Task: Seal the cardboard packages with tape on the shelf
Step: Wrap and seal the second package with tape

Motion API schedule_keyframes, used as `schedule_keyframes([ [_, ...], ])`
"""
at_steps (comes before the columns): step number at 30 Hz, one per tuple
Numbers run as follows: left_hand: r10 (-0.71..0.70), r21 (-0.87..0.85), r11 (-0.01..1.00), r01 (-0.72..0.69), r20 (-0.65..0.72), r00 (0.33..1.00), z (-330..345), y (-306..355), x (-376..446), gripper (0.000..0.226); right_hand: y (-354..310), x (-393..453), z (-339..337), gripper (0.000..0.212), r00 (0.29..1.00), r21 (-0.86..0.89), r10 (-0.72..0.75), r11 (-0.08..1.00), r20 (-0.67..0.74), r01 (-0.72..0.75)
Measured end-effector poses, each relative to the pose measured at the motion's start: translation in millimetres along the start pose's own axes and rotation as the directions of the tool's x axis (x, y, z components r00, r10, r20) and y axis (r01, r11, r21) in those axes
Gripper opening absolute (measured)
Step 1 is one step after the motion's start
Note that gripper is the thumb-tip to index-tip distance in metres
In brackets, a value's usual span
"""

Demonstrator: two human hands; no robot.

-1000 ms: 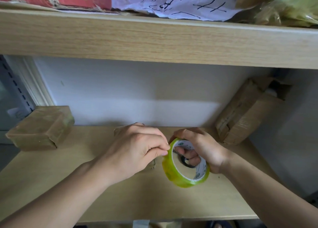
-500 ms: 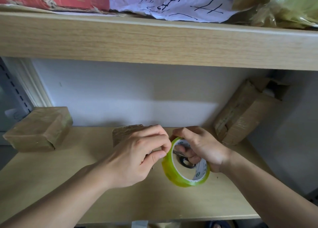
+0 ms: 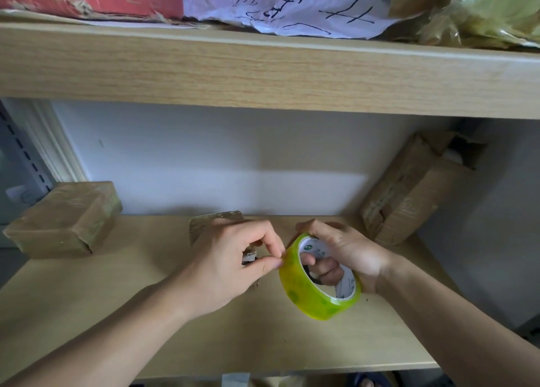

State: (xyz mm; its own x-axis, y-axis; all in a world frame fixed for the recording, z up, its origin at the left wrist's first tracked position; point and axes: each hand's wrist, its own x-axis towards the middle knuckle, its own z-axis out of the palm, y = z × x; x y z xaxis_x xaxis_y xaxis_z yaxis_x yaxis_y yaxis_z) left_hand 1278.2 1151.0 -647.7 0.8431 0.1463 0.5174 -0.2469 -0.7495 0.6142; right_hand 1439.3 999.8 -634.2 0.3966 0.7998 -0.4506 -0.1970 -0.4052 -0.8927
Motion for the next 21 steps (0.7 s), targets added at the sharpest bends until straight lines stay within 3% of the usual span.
schedule_keyframes([
  [3,-0.048,0.004,0.999,0.048,0.005,0.999,2,0,1,0.012,2,3,-1,0.044,1.000,-0.009,-0.014,1.000,-0.020,0.014],
  [8,-0.122,-0.047,0.991,0.125,0.052,0.991,1,5,2,0.037,3,4,-1,0.040,0.997,-0.046,-0.030,0.999,-0.075,0.026],
  [15,-0.147,0.077,0.987,0.140,0.096,0.984,-9,3,2,0.026,10,14,-22,0.036,0.956,0.175,-0.002,0.983,-0.292,0.055],
  [18,-0.249,0.130,0.963,0.237,0.079,0.965,-5,0,1,0.022,13,14,-19,0.040,0.958,0.202,-0.057,0.972,-0.282,0.118],
  [21,-0.273,0.077,0.960,0.270,0.035,0.961,0,-3,1,0.013,15,12,-19,0.043,0.970,0.215,-0.093,0.966,-0.224,0.142],
])
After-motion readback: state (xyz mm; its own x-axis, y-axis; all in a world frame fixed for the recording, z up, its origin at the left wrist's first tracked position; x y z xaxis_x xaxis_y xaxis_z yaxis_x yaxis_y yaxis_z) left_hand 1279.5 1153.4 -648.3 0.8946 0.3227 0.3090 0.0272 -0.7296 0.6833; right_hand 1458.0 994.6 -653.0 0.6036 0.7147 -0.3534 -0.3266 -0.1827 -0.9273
